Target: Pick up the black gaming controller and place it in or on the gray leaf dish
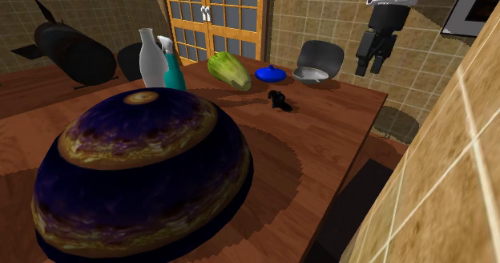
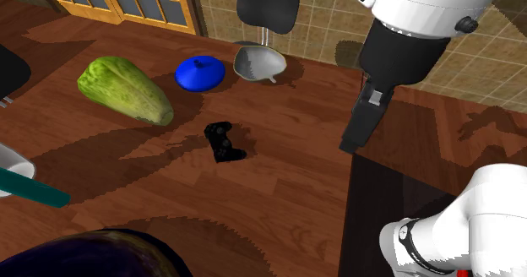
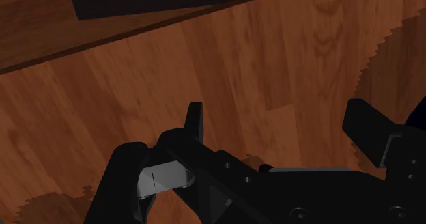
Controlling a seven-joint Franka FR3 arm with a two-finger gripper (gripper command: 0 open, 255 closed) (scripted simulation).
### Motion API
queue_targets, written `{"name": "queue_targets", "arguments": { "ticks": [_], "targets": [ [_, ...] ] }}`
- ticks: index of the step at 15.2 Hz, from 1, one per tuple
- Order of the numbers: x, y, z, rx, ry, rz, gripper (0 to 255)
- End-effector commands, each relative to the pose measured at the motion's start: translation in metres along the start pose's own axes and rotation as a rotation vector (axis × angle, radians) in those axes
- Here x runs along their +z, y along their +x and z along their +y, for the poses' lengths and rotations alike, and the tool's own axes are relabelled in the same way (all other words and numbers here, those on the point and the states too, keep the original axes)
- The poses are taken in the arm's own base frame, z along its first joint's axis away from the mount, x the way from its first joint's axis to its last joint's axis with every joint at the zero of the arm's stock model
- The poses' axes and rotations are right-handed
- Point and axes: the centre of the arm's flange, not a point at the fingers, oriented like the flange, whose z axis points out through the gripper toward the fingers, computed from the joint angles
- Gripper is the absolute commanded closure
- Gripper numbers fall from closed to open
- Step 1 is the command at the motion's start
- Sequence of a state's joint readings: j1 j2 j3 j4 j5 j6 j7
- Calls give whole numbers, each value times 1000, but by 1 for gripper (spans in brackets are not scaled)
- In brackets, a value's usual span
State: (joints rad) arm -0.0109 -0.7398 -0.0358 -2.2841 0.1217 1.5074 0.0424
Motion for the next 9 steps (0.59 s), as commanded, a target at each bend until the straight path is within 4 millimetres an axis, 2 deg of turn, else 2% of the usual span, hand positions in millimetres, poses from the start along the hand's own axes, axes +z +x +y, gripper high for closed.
{"name": "queue_targets", "arguments": {
  "ticks": [1, 9],
  "targets": [
    [0, 0, 0, 0, 0, 0, 0],
    [48, 87, -37, -8, -59, 19, 0]
  ]
}}
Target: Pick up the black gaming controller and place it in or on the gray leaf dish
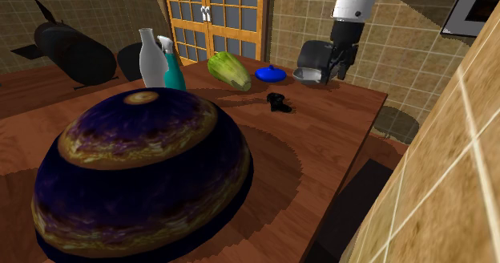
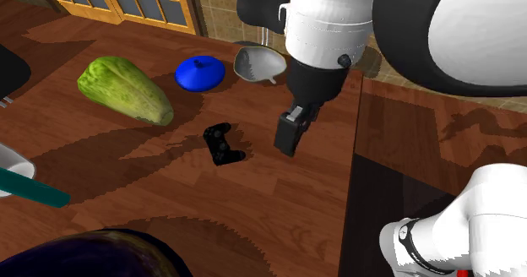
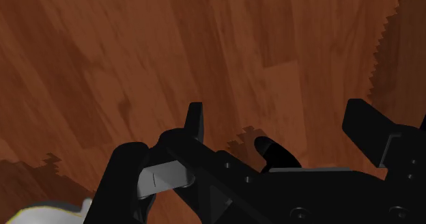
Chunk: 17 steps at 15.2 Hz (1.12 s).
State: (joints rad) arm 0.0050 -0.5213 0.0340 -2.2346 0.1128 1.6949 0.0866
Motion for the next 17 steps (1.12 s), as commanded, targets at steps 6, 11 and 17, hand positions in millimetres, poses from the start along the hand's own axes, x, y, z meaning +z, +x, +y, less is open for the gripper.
{"name": "queue_targets", "arguments": {
  "ticks": [6, 11, 17],
  "targets": [
    [43, 76, -32, -7, -51, 19, 0],
    [72, 131, -55, -12, -88, 31, 0],
    [102, 157, -63, -14, -105, 36, 0]
  ]
}}
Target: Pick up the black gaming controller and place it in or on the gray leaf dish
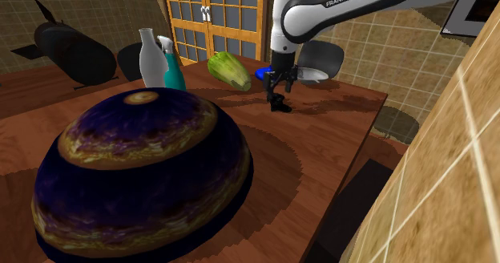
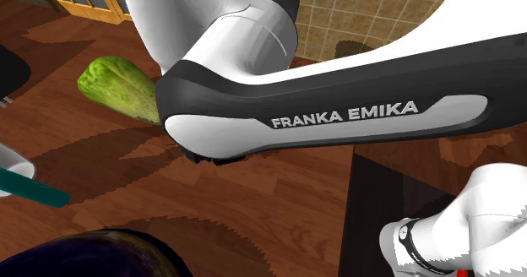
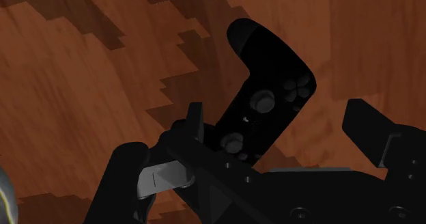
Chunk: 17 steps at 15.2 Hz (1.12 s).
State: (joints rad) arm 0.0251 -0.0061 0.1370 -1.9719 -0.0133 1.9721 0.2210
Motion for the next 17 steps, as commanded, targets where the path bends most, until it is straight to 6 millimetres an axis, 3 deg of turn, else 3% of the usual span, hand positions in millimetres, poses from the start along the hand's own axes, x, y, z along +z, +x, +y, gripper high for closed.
{"name": "queue_targets", "arguments": {
  "ticks": [1, 4, 12, 13, 17],
  "targets": [
    [10, 1, -1, 0, -1, 1, 0],
    [29, 1, -1, 0, -1, 1, 0],
    [29, 1, -1, 0, -1, 1, 0],
    [29, 1, -1, 0, -1, 1, 255],
    [29, 4, -2, 0, -1, 1, 255]
  ]
}}
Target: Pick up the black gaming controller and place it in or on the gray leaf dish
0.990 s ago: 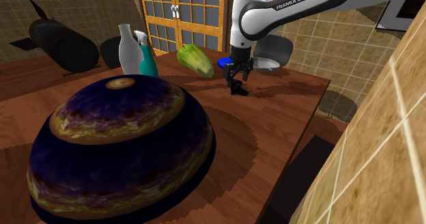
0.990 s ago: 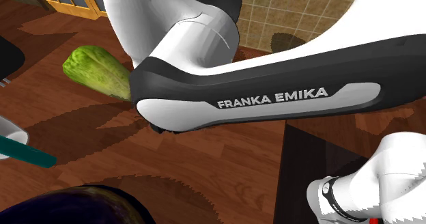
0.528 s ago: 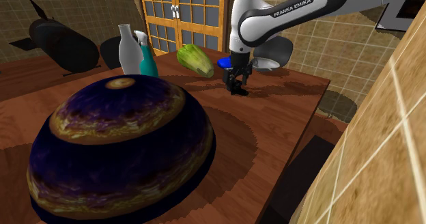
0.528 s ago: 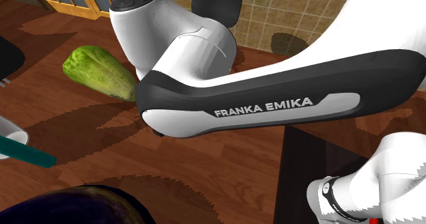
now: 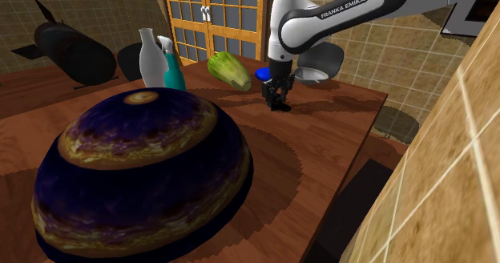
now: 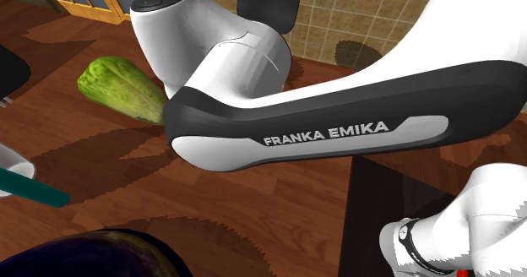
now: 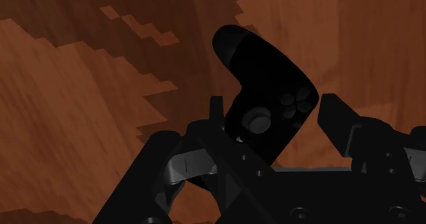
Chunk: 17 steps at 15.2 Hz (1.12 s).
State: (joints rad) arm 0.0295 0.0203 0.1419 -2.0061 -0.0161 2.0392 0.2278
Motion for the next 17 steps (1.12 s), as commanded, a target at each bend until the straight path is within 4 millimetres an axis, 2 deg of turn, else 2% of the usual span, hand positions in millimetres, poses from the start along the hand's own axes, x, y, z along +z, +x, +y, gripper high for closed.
{"name": "queue_targets", "arguments": {
  "ticks": [1, 5, 17],
  "targets": [
    [4, 2, 3, 4, -4, -6, 255],
    [4, -1, 4, 4, -4, -6, 255],
    [-59, 0, 5, 4, -4, -6, 255]
  ]
}}
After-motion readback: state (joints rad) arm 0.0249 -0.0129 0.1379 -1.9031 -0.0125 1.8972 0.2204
